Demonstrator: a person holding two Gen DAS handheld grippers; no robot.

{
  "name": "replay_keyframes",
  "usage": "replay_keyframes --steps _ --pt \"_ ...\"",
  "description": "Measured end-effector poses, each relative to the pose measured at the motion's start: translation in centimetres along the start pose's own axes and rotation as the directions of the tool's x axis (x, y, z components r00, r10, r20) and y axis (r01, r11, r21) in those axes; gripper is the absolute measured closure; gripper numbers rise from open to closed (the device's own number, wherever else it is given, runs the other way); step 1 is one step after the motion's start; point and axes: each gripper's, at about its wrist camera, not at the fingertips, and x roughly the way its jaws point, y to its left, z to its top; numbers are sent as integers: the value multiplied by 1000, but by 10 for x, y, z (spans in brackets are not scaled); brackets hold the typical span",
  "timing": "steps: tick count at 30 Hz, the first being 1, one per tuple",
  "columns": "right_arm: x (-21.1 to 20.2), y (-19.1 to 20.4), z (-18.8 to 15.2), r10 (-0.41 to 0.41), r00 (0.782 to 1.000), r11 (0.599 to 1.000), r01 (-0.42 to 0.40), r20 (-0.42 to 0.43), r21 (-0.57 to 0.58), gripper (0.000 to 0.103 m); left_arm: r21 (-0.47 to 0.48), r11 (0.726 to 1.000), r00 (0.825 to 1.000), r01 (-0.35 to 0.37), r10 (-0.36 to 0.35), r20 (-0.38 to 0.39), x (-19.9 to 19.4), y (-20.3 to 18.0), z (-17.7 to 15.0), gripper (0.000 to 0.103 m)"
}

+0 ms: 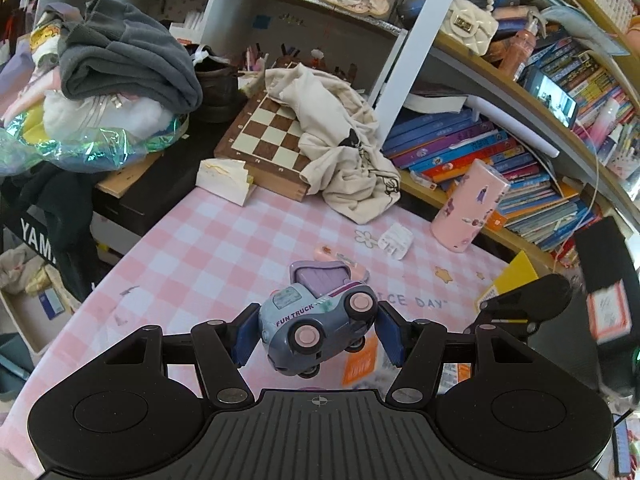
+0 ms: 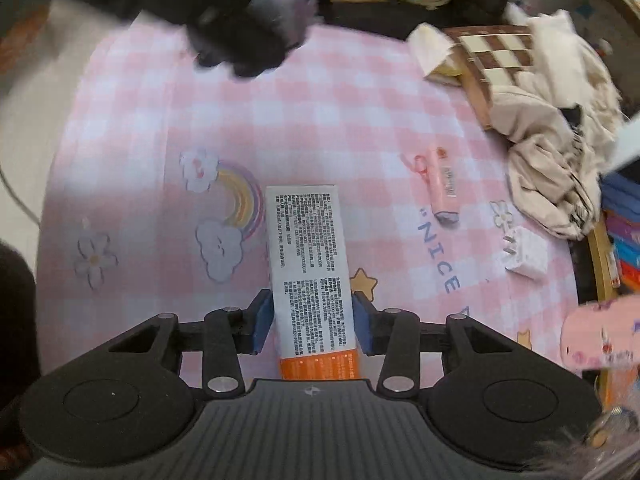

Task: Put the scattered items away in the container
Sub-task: 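Lift and carry the usmile box and toy truck with both tools toward the yellow box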

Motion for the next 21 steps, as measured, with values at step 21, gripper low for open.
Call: replay_keyframes --steps 21 --pt "-13 45 -27 -78 996 976 86 -47 202 64 -1 998 998 61 -61 7 -51 4 -21 43"
